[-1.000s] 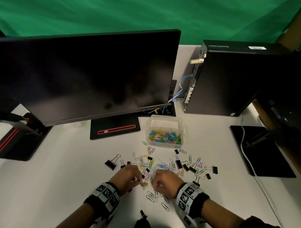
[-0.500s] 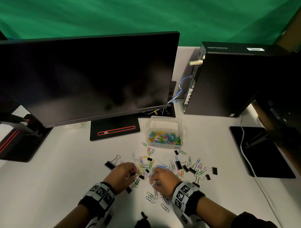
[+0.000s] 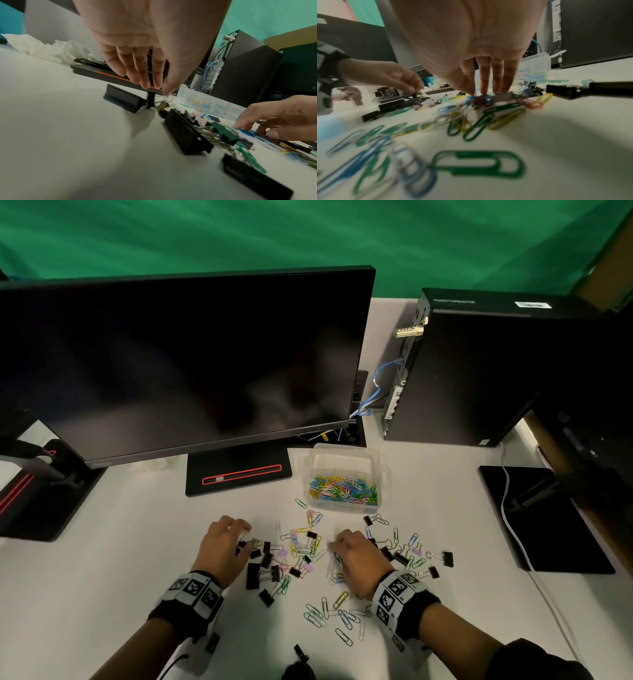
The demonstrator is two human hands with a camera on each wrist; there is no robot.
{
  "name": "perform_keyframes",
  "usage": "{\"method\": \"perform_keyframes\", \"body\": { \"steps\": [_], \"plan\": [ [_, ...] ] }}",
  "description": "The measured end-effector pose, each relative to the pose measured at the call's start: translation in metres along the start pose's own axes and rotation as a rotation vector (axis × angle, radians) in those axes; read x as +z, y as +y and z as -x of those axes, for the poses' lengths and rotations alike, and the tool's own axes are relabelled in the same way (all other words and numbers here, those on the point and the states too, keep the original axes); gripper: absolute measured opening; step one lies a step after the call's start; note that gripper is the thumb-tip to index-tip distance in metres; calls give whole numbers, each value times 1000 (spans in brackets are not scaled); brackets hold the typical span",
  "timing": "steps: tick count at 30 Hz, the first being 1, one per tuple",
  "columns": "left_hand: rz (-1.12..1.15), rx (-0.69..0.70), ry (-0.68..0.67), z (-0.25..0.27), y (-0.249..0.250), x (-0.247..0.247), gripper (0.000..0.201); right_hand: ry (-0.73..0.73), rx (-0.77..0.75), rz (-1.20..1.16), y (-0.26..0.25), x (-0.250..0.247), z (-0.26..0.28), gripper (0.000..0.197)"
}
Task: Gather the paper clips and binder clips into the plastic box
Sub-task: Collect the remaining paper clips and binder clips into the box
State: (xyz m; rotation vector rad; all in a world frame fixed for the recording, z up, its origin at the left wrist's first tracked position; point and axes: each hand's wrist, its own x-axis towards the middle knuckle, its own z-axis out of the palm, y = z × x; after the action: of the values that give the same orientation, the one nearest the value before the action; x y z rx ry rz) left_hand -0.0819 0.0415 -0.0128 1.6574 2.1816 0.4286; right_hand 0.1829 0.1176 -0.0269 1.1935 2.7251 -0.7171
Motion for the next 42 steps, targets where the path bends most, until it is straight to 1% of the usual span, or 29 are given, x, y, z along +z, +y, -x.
{"method": "perform_keyframes", "body": {
  "steps": [2, 3, 5, 7, 9, 11, 12, 15, 17, 20, 23, 26, 27, 29, 30, 31, 33, 37, 39, 41, 42],
  "plan": [
    [15, 55, 31, 2, 9, 3, 32, -15, -63, -37, -1, 5, 6, 46],
    [26, 101, 21, 4, 15, 5, 33, -16, -76, -83, 1, 5, 10, 45],
    [52, 185, -63, 6, 28, 7, 33, 17, -41, -191, 7, 1, 16, 46],
    [61, 262, -191, 8, 41, 11, 32, 95, 31, -256, 19, -6, 22, 47],
    [35, 327, -302, 8, 54, 17, 35, 143, 95, -295, 30, -11, 28, 40],
    [32, 372, -374, 6, 66, 26, 40, 133, 118, -300, 35, -13, 33, 27],
    [37, 391, -402, 5, 72, 31, 45, 105, 119, -292, 34, -14, 36, 24],
    [-11, 450, -470, 1, 88, 50, 62, 36, 111, -255, 29, -9, 39, 32],
    [-68, 469, -489, -1, 97, 60, 69, 28, 117, -233, 24, -5, 38, 35],
    [-138, 478, -501, -2, 104, 70, 69, 43, 125, -230, 20, 1, 37, 27],
    [-150, 505, -462, 1, 103, 75, 60, 80, 133, -243, 19, 2, 38, 17],
    [-90, 510, -447, 6, 100, 78, 48, 104, 148, -269, 22, -1, 42, 5],
    [-73, 511, -445, 8, 100, 78, 43, 112, 158, -279, 25, -2, 44, 7],
    [-44, 509, -433, 11, 98, 79, 36, 130, 216, -324, 36, -5, 48, 23],
    [-32, 506, -424, 13, 98, 78, 35, 145, 256, -335, 42, -7, 52, 27],
    [-20, 500, -424, 14, 98, 78, 35, 159, 289, -330, 48, -9, 55, 26],
    [-12, 493, -434, 17, 97, 76, 43, 176, 330, -292, 56, -14, 59, 16],
    [-39, 487, -433, 21, 98, 71, 62, 201, 271, -245, 53, -19, 58, 19],
    [-61, 487, -494, 24, 99, 68, 83, 194, 234, -248, 45, -19, 54, 16],
    [-149, 512, -565, 26, 101, 65, 103, 161, 219, -246, 34, -19, 52, 16],
    [-202, 533, -585, 27, 101, 63, 110, 133, 211, -242, 29, -18, 52, 18]
  ]
}}
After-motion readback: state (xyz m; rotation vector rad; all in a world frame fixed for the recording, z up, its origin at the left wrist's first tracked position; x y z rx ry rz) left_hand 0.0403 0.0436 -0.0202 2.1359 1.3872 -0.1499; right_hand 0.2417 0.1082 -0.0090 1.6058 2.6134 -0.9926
